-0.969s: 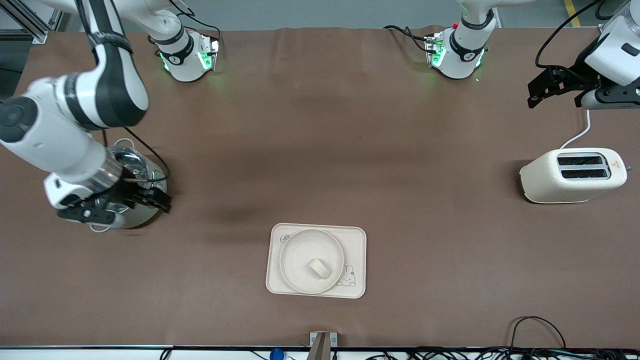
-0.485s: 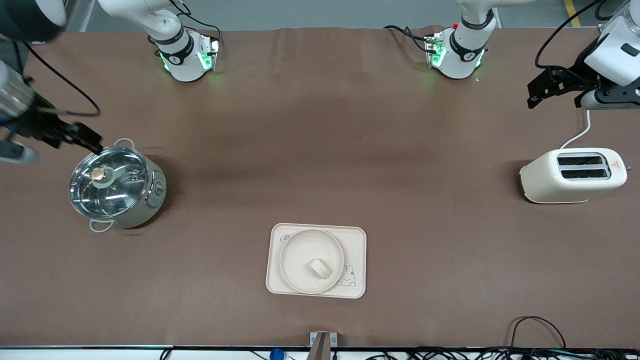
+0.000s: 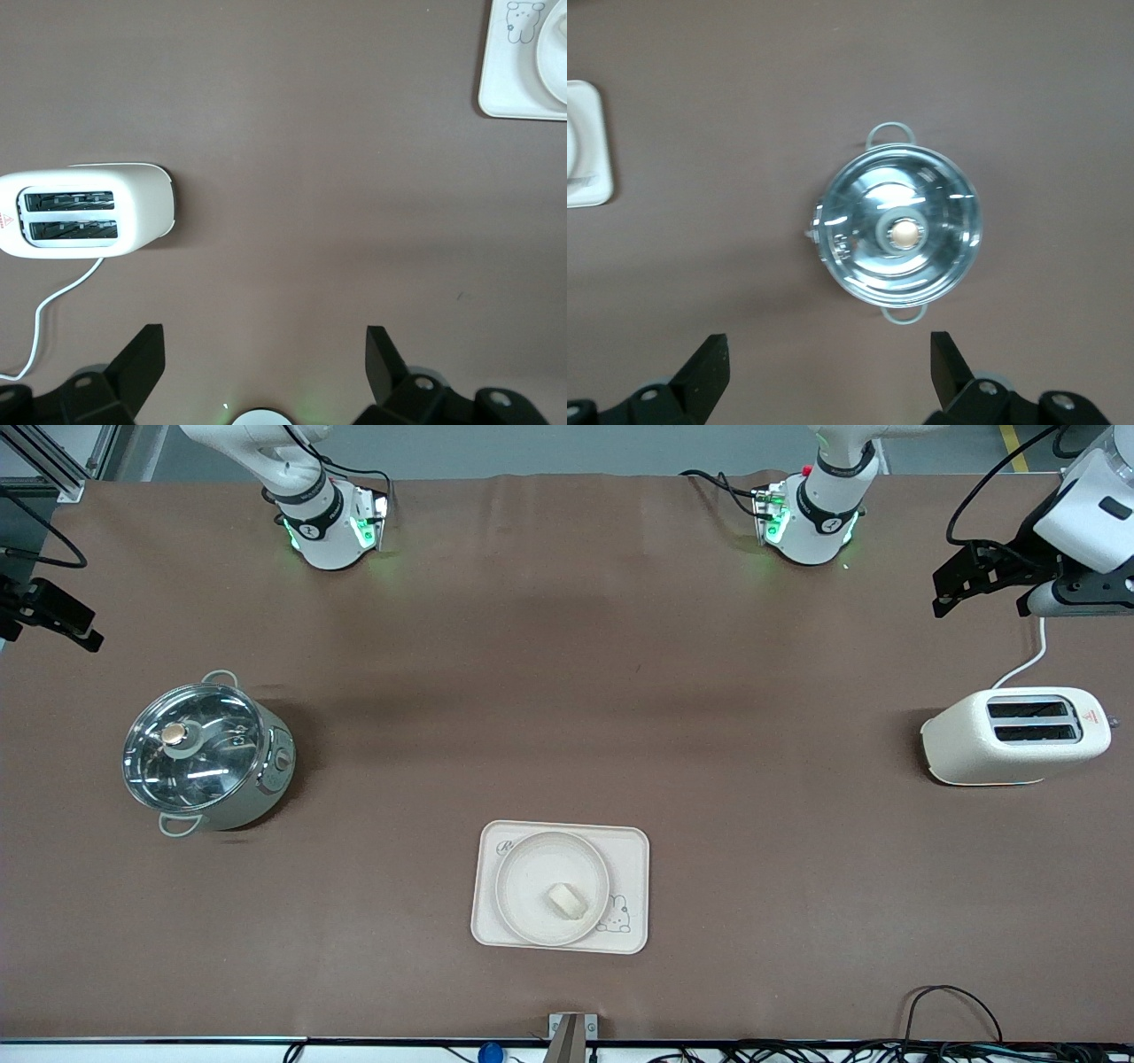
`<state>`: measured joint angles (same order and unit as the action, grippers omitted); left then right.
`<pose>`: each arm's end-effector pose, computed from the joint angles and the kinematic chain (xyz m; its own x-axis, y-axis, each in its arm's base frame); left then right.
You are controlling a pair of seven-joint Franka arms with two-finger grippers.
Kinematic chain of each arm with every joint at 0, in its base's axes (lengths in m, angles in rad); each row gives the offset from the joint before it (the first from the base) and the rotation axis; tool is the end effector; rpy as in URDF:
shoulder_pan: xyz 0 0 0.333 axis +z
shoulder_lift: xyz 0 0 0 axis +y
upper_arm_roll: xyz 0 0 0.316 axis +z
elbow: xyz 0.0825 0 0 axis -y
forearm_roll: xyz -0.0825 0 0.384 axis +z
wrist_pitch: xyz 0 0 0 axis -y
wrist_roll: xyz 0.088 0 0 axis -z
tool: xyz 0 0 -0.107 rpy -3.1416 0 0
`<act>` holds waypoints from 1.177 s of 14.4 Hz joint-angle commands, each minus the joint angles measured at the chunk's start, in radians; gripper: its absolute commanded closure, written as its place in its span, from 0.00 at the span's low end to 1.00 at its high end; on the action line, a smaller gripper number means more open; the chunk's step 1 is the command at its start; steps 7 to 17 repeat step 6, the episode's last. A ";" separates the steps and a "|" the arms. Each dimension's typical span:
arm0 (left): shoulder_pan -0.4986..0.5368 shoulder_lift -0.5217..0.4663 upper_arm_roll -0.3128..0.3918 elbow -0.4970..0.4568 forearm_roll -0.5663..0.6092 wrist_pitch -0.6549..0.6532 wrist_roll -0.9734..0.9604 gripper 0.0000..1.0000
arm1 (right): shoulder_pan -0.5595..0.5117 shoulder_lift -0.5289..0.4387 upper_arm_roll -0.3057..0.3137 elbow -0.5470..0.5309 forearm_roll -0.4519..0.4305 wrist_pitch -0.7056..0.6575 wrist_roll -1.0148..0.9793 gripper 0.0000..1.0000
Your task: Place bun in plate and plate on tray
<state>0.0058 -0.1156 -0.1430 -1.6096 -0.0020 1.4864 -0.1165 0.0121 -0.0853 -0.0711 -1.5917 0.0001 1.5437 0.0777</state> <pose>0.5041 -0.0748 0.6598 0.9998 -0.0198 -0.0070 -0.0199 -0.9997 -0.0154 0.5242 -0.0328 0.6582 0.9900 -0.1362 0.0365 -0.1360 -0.9907 -0.0090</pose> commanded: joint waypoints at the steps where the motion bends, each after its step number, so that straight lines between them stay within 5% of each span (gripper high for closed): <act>1: 0.005 0.011 -0.004 0.027 -0.003 -0.003 0.015 0.00 | -0.044 0.004 0.019 0.003 0.058 -0.007 -0.041 0.00; 17: 0.002 0.014 -0.004 0.039 0.000 -0.009 0.011 0.00 | -0.046 0.010 0.013 0.025 0.057 -0.005 -0.071 0.00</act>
